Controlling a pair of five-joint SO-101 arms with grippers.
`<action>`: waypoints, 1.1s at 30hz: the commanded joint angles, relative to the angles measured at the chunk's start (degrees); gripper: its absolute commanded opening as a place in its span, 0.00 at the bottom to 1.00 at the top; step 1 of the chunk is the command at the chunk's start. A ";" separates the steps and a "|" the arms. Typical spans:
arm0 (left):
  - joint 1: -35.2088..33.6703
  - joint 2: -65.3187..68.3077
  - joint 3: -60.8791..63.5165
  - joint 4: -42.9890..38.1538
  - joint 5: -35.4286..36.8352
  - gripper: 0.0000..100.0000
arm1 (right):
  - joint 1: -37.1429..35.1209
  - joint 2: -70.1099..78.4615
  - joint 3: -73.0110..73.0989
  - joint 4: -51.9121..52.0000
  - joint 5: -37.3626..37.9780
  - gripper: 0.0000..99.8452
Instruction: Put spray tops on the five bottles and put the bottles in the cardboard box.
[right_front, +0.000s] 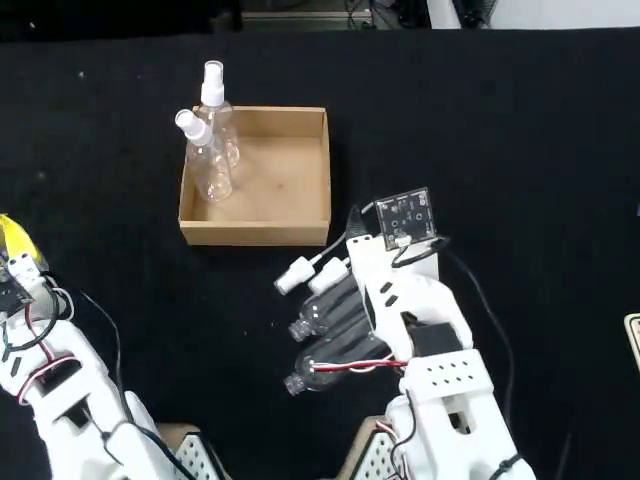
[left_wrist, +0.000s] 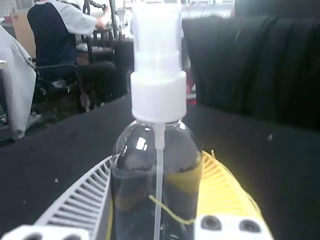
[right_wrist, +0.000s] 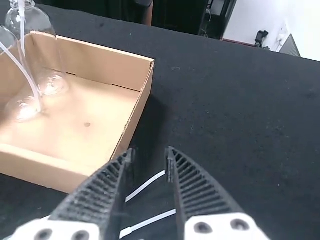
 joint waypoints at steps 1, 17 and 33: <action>-1.80 13.45 -4.00 -8.44 -0.88 0.03 | -0.79 -2.24 -0.22 -1.32 0.26 0.08; -4.26 57.49 -12.18 -45.45 -0.79 0.03 | -0.88 -2.51 0.40 -1.67 0.26 0.08; -7.34 73.85 -14.55 -59.43 -0.79 0.03 | -0.88 -2.15 0.92 -3.87 0.26 0.08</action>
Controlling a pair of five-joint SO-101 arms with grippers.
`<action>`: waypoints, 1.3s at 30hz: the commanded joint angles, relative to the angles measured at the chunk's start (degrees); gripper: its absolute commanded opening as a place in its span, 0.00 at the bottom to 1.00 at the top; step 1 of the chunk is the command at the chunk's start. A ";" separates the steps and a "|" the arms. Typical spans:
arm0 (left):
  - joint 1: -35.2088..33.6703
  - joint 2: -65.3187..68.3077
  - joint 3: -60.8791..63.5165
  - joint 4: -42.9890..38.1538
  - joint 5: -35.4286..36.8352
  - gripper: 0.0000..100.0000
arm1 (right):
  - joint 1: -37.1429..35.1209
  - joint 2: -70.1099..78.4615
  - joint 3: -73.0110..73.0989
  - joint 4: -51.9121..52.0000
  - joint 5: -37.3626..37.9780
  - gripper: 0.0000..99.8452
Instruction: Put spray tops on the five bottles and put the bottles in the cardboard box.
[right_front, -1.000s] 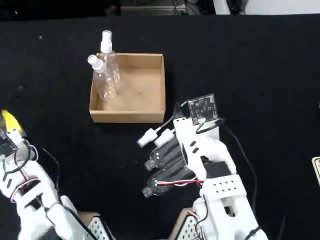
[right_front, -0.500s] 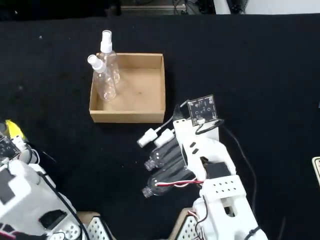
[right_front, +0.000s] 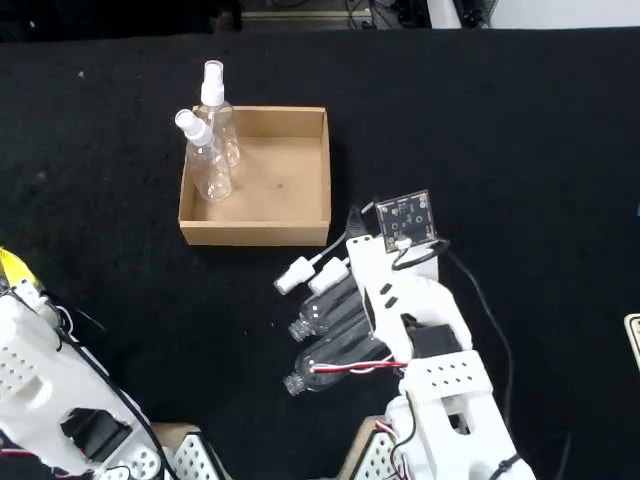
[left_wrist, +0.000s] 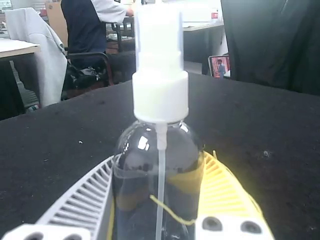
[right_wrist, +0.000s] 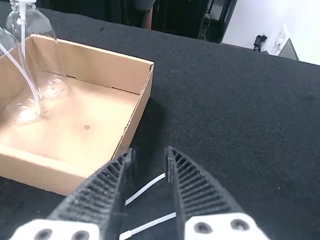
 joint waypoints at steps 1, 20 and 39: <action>-0.84 0.18 1.01 -1.67 -0.62 0.05 | -0.79 -2.15 -0.22 -1.67 0.26 0.08; -1.71 -0.18 1.10 -1.76 -0.62 0.30 | -0.79 -2.15 -0.22 -1.67 0.26 0.08; -4.53 -36.22 14.37 13.36 -0.62 0.30 | -0.79 -2.15 -0.22 -1.67 0.26 0.08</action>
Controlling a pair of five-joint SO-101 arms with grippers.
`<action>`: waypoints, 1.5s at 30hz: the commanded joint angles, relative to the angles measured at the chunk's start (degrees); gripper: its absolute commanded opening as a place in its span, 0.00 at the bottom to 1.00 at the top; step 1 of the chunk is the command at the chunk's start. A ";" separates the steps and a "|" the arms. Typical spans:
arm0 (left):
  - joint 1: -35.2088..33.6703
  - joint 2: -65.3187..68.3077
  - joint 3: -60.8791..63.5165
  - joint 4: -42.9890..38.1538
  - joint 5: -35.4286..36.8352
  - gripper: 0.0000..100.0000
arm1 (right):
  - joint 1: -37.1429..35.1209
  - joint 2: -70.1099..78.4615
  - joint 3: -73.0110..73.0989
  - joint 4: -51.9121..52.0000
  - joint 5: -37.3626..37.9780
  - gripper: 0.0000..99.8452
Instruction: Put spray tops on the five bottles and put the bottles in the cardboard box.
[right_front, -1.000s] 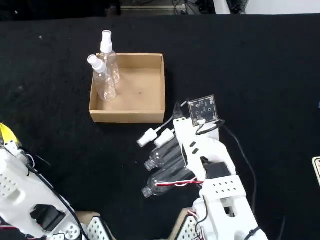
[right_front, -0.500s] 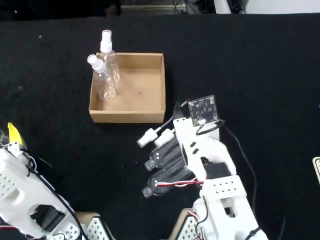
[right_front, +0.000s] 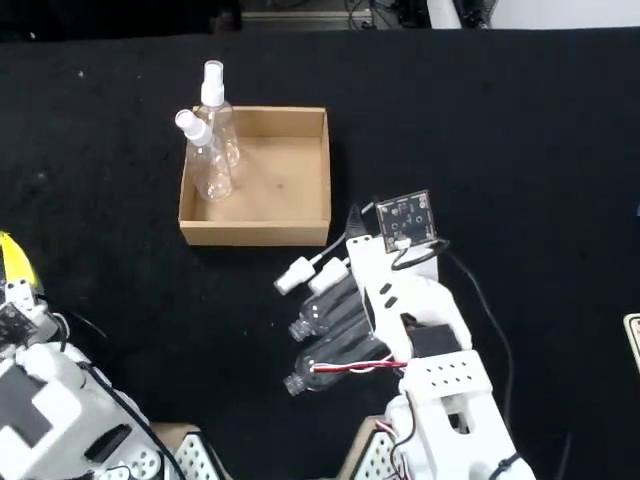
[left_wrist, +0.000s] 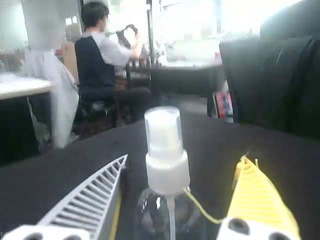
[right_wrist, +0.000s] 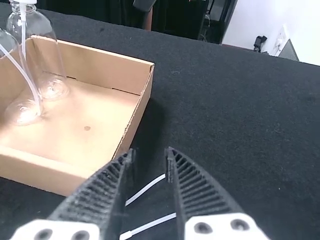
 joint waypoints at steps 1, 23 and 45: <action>-4.18 -6.42 0.57 4.48 -0.18 0.30 | -0.79 -2.15 -0.22 -1.67 0.26 0.08; -3.12 -8.79 -7.69 22.24 -0.18 0.30 | -0.79 -2.15 -0.31 -1.76 0.26 0.08; 0.40 -8.18 -8.92 22.86 -4.04 0.30 | -0.79 -2.24 -0.31 -1.67 0.26 0.08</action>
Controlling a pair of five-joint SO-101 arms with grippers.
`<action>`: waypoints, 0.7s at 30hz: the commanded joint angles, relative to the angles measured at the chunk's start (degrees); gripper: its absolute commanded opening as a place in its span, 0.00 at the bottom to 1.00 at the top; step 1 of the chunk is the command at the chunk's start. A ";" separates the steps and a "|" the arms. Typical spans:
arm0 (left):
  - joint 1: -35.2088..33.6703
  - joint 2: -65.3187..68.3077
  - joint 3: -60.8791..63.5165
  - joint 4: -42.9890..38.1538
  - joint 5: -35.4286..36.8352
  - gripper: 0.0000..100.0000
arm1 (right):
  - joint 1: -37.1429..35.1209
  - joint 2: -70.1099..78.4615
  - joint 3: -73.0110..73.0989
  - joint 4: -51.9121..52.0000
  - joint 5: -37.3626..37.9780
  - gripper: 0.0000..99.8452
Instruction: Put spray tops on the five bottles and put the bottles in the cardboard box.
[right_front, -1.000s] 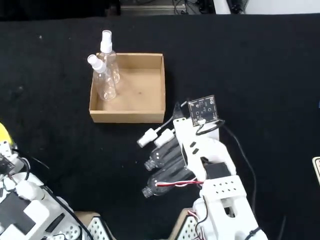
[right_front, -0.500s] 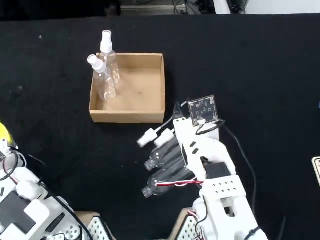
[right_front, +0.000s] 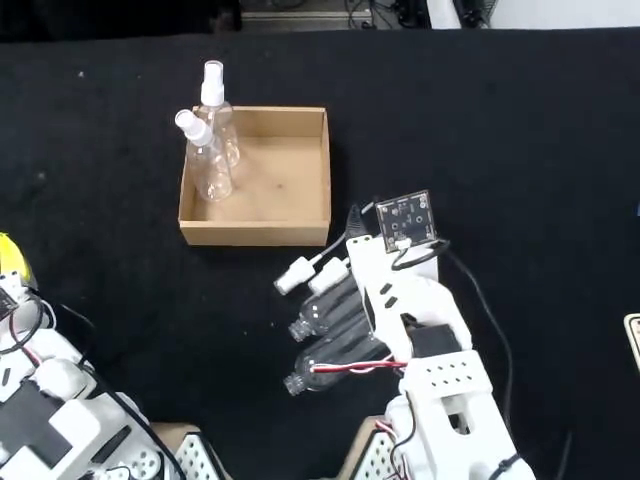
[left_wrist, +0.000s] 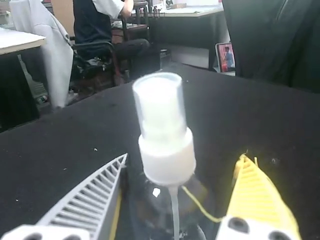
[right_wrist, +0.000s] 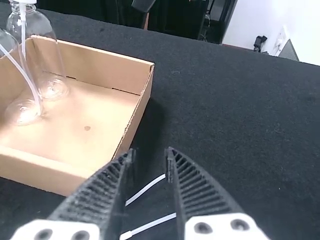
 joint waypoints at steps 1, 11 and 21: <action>0.75 -1.67 -2.68 0.18 -1.85 0.30 | -0.79 -2.24 -0.31 -1.67 0.26 0.08; 0.22 -2.29 -8.04 14.86 -1.49 0.30 | -0.79 -2.24 -0.31 -1.67 0.26 0.08; 0.75 -1.76 -8.04 11.78 -1.49 0.30 | -0.79 -2.33 -0.31 -1.67 0.26 0.08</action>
